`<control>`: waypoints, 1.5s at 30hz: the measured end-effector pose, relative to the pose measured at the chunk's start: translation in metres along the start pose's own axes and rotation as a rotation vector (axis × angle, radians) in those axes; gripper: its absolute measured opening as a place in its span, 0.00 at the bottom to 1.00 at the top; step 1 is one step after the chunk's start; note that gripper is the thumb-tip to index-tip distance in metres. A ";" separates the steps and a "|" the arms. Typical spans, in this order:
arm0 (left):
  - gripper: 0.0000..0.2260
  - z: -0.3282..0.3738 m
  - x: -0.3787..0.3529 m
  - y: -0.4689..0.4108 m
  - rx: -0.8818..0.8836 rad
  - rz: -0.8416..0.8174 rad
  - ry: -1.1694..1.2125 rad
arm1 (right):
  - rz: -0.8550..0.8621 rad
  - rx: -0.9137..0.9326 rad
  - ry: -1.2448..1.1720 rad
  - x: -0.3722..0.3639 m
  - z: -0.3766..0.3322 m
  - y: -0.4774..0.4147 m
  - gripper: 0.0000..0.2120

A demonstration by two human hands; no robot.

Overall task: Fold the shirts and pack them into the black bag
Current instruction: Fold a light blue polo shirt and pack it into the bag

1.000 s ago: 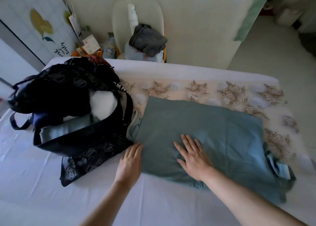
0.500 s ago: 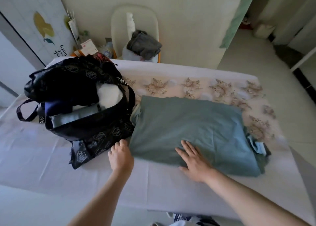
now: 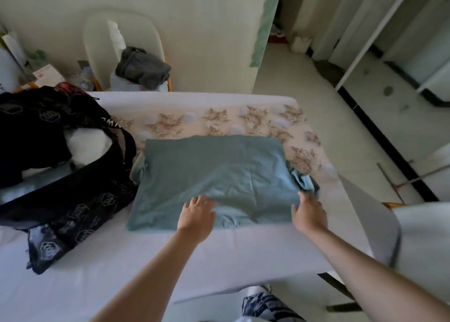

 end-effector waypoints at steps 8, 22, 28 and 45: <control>0.21 0.137 -0.045 -0.053 -0.283 -0.237 0.090 | -0.195 -0.078 0.016 -0.007 0.053 -0.028 0.08; 0.14 0.246 -0.034 -0.173 -0.218 0.032 0.070 | -0.114 0.039 -0.445 0.022 0.073 -0.139 0.10; 0.30 0.242 -0.090 -0.204 -0.177 -0.308 -0.133 | -0.229 -0.117 -0.335 -0.002 0.132 -0.159 0.09; 0.18 0.305 -0.099 -0.165 -0.003 -0.325 -0.108 | -0.351 0.180 -0.235 0.013 0.094 -0.172 0.08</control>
Point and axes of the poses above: each hand's wrist, its own y-axis away from the middle knuckle, its own x-axis out of the back of the hand, z = x × y, the point moved 9 cm from there along -y, towards the middle knuckle, and after that the axes turned 8 degrees about -x, right-handed, at the moved point
